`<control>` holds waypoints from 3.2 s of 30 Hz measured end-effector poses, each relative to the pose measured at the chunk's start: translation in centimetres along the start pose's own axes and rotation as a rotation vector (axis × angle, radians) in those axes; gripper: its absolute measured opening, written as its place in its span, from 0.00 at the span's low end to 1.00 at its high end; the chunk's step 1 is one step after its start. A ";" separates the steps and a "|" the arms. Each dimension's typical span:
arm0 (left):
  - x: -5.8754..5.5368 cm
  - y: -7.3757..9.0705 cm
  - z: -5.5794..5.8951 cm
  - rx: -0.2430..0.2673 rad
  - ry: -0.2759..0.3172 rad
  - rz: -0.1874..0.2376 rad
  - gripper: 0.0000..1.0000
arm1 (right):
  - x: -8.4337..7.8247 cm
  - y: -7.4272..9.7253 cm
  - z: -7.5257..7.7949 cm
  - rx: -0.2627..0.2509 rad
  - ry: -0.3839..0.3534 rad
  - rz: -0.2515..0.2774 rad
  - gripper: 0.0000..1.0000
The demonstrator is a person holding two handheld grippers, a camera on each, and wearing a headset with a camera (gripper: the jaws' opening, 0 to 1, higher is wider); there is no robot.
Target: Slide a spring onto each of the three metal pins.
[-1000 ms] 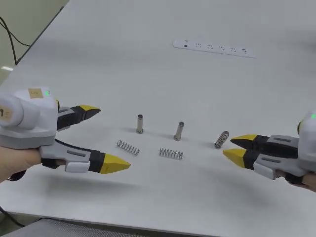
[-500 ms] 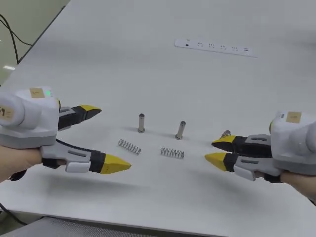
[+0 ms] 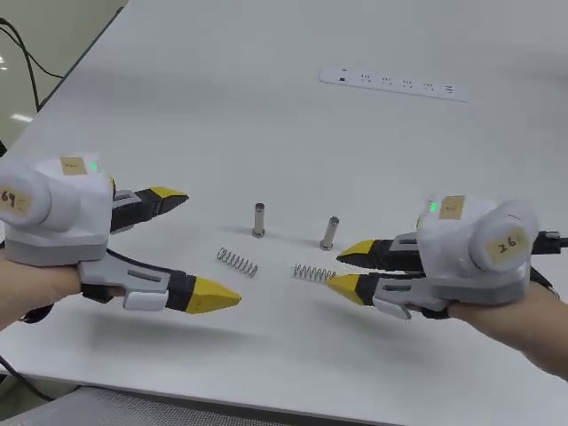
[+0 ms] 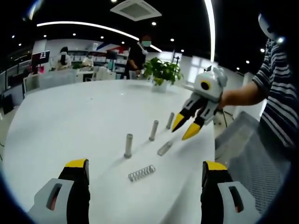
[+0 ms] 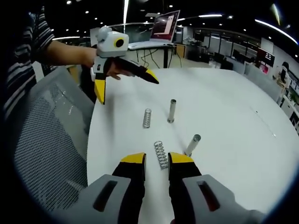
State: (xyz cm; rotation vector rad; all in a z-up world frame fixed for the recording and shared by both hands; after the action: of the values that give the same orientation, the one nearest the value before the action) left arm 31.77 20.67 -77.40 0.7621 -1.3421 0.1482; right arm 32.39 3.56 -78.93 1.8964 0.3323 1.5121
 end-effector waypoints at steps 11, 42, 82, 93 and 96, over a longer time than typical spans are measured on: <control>-0.1 -0.2 0.4 -0.014 -0.001 -0.005 0.98 | -1.7 -2.2 0.6 -0.006 0.058 -0.096 0.14; -0.2 0.4 1.5 -0.034 0.007 -0.013 0.96 | -2.6 -1.7 1.0 0.011 0.099 -0.126 0.07; 2.3 -3.4 6.7 -0.330 -0.065 -0.036 0.69 | -2.2 4.4 -0.3 0.033 0.262 -0.098 0.07; 2.9 -5.9 8.3 -0.402 -0.125 -0.058 0.58 | -1.6 4.4 -0.8 0.058 0.286 -0.092 0.07; 3.5 -6.5 8.2 -0.399 -0.122 -0.034 0.54 | -1.5 4.3 -0.9 0.062 0.285 -0.089 0.07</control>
State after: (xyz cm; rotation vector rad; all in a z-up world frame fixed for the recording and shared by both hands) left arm 29.29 9.95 -76.59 0.4610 -1.4158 -0.1920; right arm 30.26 -0.19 -77.17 1.6872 0.5901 1.7299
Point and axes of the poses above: the centre of the closed fingertips' face, and the gripper's own axes: y roughly backward along the fingers, z roughly to its right, x roughly out of its top, the point moved 4 cm from there along y, roughly backward along the fingers, and after that the axes turned 9 degrees about -y, right-handed, at the moved point
